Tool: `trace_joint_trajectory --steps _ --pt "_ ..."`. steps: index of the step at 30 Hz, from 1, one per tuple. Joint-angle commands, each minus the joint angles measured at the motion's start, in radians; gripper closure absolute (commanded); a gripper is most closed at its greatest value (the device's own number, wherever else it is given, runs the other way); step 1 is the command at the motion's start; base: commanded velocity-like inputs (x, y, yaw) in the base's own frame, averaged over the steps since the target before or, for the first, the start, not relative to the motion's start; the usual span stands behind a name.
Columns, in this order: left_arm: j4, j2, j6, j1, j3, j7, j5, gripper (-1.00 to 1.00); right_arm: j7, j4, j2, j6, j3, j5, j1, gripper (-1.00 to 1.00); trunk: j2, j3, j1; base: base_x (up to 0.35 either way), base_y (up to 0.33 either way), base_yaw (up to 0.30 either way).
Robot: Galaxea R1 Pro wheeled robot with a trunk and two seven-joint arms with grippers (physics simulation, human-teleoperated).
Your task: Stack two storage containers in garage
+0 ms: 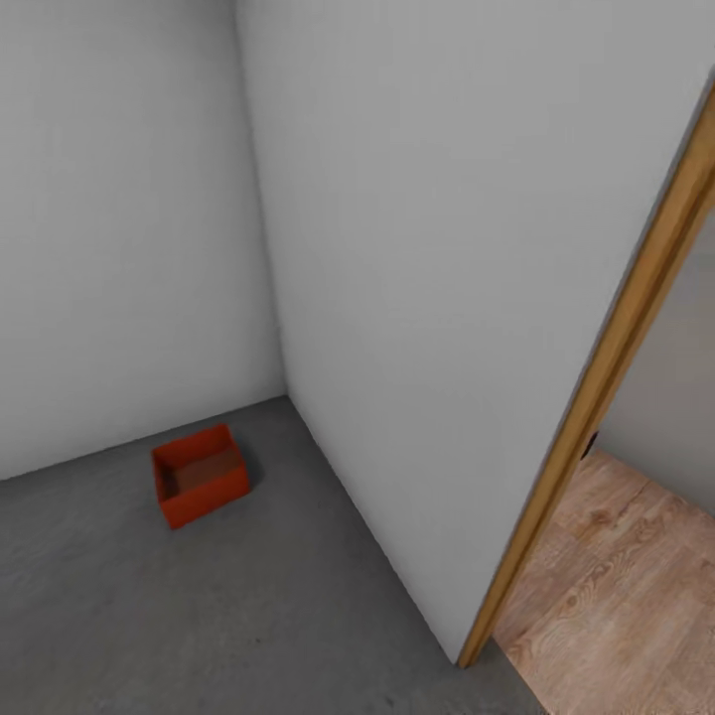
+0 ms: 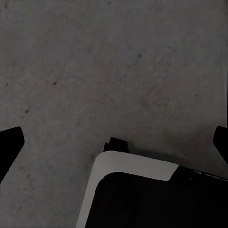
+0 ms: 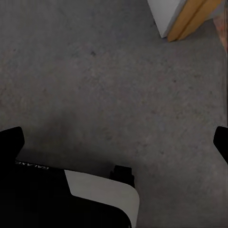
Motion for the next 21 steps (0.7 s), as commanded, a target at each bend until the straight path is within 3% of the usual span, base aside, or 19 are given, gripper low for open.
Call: trace_joint_trajectory --steps 1,21 --pt "0.003 0.000 -0.006 -0.001 0.000 -0.003 0.010 -1.00 -0.001 0.005 0.000 -0.008 0.005 0.005 -0.002 -1.00 -0.001 0.000 0.000 0.000 0.000 -0.251" --pt "0.001 -0.011 -0.007 -0.001 -0.002 -0.001 0.005 -1.00 -0.010 0.005 -0.001 -0.009 0.005 0.005 -0.002 -1.00 -0.001 0.020 0.000 0.000 0.000 -0.251"
